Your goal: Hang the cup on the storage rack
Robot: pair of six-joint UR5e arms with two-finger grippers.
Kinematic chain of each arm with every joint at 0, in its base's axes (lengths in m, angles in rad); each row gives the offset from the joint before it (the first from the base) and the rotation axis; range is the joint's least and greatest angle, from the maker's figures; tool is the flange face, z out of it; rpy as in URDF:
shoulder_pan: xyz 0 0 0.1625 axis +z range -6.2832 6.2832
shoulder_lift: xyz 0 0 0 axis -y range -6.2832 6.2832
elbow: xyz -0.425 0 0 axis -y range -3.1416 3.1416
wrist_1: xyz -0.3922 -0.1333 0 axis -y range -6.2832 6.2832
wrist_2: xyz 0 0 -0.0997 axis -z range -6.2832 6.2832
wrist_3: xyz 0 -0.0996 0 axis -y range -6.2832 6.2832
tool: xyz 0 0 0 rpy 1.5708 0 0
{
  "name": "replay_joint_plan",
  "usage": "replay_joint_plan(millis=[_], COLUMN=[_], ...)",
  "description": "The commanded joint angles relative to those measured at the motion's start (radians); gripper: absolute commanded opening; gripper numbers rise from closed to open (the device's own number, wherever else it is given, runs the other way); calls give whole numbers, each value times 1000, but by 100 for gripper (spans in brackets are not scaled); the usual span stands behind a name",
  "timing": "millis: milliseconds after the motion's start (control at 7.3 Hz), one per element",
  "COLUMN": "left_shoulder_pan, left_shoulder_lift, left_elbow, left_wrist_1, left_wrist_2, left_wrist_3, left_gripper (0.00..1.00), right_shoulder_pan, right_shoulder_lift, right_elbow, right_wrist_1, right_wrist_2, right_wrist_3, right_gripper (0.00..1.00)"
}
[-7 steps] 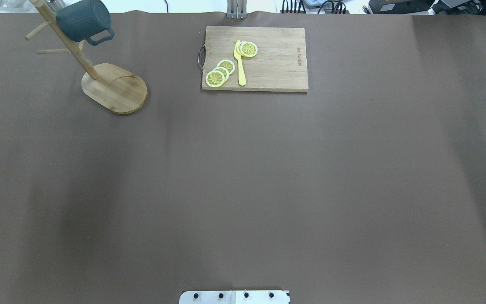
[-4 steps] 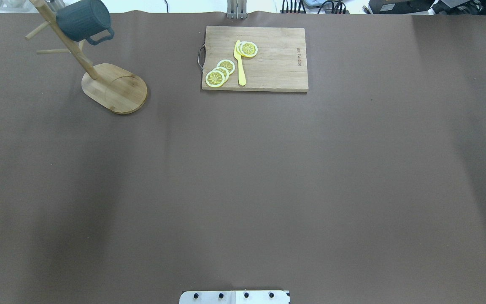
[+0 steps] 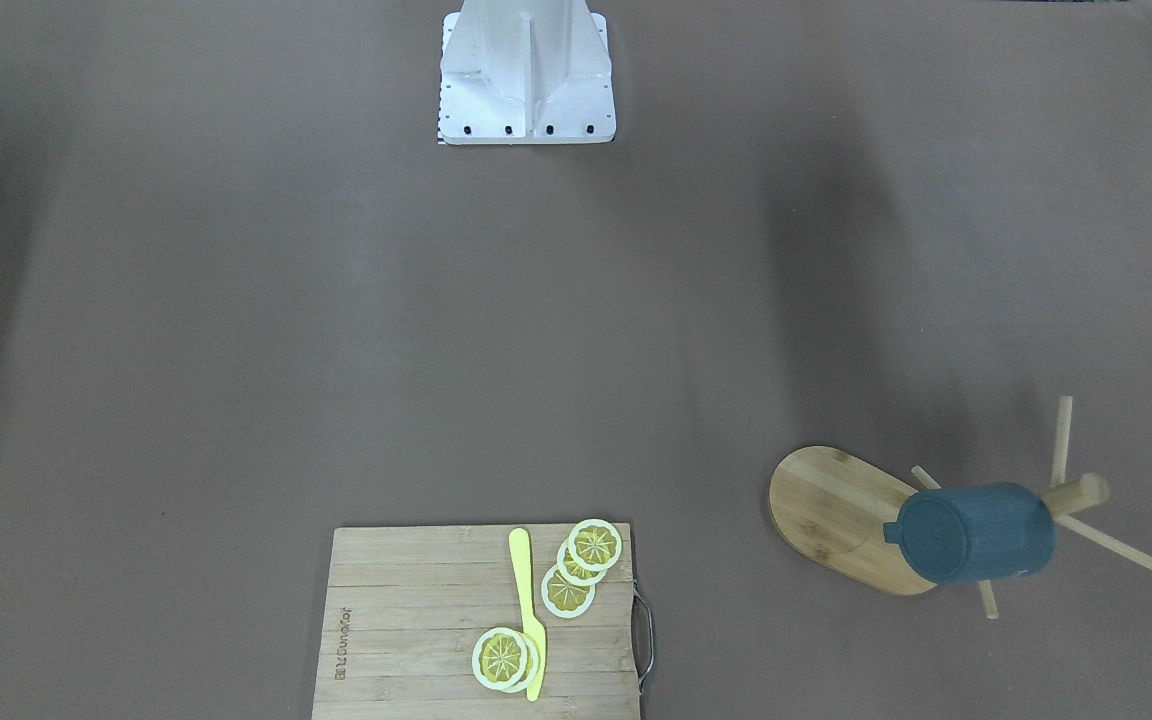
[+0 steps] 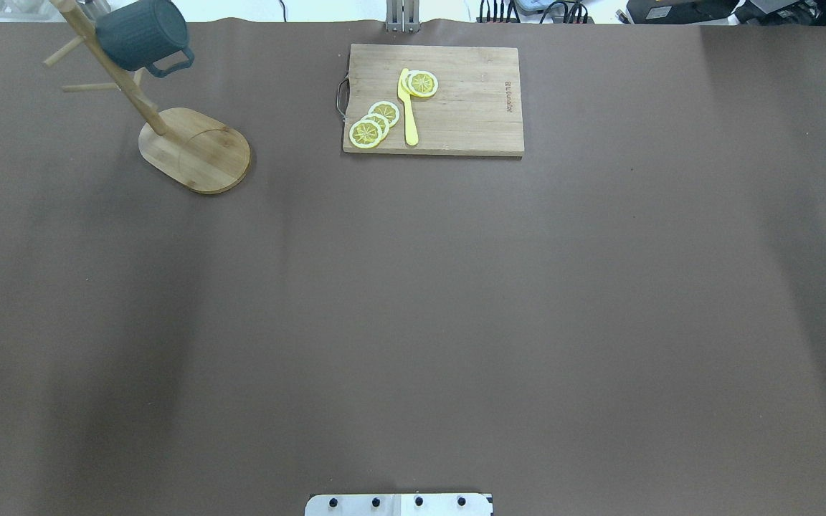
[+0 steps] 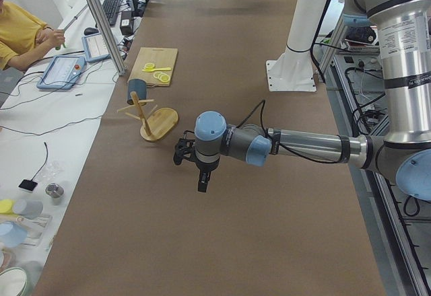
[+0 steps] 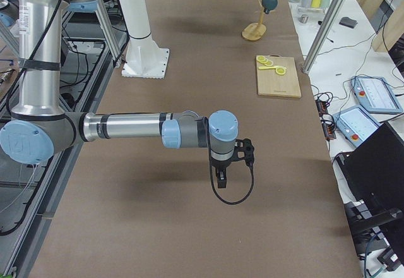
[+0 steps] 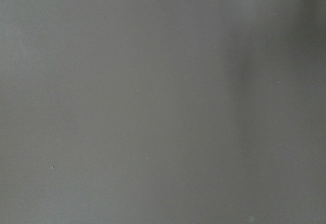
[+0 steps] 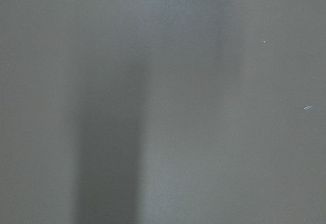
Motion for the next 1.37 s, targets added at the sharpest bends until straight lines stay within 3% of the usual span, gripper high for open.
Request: replay_joint_plan(millis=[0,274,548,1233], left_shoulder_pan=[0,2,2,2], left_shoulder_lift=[-42,-57,-56,-56], left_elbow=[8,6,11,8], left_wrist_1=[-2,-3,-20,-20], left_wrist_2=[0,-9,-85,-86], left_wrist_3=[-32,-93,-97,-97], left_gripper=[98,98,98,98], right_shoulder_pan=[0,0,0,0], right_shoulder_lift=[0,9,11,31], right_elbow=[-3,7,15,21], right_wrist_1=[-21,-22,-19,-21], right_wrist_2=[6,9,11,3], right_wrist_3=[-13,-10,-2,-2], right_gripper=[100,100,100,100])
